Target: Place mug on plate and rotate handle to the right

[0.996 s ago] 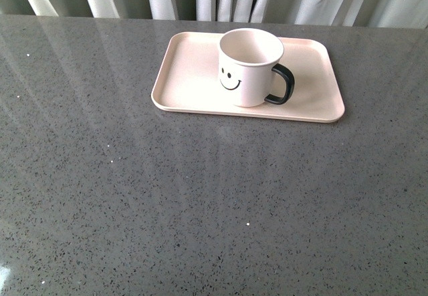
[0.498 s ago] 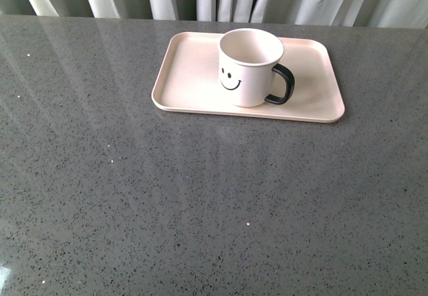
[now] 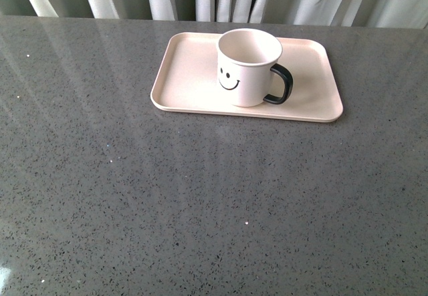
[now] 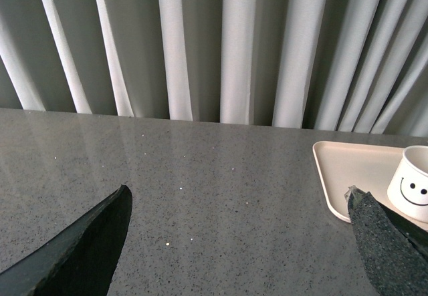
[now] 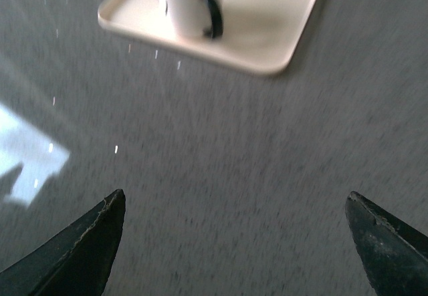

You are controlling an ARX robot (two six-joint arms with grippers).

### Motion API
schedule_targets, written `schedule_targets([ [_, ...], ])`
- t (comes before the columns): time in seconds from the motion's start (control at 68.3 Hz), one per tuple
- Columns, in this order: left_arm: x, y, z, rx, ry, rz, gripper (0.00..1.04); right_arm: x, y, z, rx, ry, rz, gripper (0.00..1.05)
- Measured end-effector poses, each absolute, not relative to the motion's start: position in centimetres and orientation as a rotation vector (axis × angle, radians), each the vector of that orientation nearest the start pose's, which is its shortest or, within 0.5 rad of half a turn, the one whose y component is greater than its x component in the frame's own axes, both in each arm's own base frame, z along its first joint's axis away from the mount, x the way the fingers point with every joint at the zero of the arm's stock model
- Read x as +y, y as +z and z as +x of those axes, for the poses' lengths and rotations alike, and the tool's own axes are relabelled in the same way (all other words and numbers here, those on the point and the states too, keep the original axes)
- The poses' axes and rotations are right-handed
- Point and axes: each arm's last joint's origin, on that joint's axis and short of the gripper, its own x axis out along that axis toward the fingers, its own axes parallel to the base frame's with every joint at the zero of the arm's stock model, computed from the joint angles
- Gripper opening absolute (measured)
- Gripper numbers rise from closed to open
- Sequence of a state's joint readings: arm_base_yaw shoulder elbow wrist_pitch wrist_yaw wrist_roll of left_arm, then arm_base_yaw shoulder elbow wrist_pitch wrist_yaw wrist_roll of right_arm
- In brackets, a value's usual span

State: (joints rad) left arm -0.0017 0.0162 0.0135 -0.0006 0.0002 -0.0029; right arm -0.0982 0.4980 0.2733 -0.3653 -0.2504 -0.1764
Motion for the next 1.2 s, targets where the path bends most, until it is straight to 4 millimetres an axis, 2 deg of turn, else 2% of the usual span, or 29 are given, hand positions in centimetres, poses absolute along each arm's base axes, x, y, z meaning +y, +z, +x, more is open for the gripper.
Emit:
schedule_targets([
  [0.088,0.0,16.7,9.8,0.003,-0.002,-0.003,0.95,-0.9,19.5,15.4,0.576,0.196,-0.096,0.96],
  [0.117,0.0,16.7,9.8,0.003,-0.002,-0.003,0.95,-1.1,20.1,17.4,0.558,0.185,-0.114,0.96],
  [0.205,0.0,16.7,9.8,0.003,-0.002,-0.003,0.95,-1.1,20.7,21.2,0.555,0.184,-0.116,0.96],
  [0.249,0.0,16.7,9.8,0.003,-0.002,-0.003,0.95,-0.8,20.7,24.1,0.566,0.186,-0.119,0.96],
  [0.293,0.0,16.7,9.8,0.003,-0.002,-0.003,0.95,0.1,20.3,27.3,0.584,0.199,-0.124,0.96],
  [0.396,0.0,16.7,9.8,0.003,-0.002,-0.003,0.95,2.7,18.9,32.9,0.628,0.221,-0.152,0.96],
  [0.542,0.0,16.7,9.8,0.003,-0.002,-0.003,0.95,5.5,17.6,37.4,0.683,0.22,-0.129,0.96],
  [0.689,0.0,16.7,9.8,0.003,-0.002,-0.003,0.95,7.3,16.6,40.6,0.74,0.194,-0.072,0.96],
  [0.85,0.0,16.7,9.8,0.003,-0.002,-0.003,0.95,8.3,16.2,43.0,0.783,0.154,0.001,0.96],
  [1.011,0.0,16.7,9.8,0.003,-0.002,-0.003,0.95,8.5,15.6,44.1,0.831,0.118,0.06,0.96],
  [1.201,0.0,16.7,9.8,0.003,-0.002,-0.003,0.95,8.6,15.5,44.5,0.864,0.091,0.106,0.96],
])
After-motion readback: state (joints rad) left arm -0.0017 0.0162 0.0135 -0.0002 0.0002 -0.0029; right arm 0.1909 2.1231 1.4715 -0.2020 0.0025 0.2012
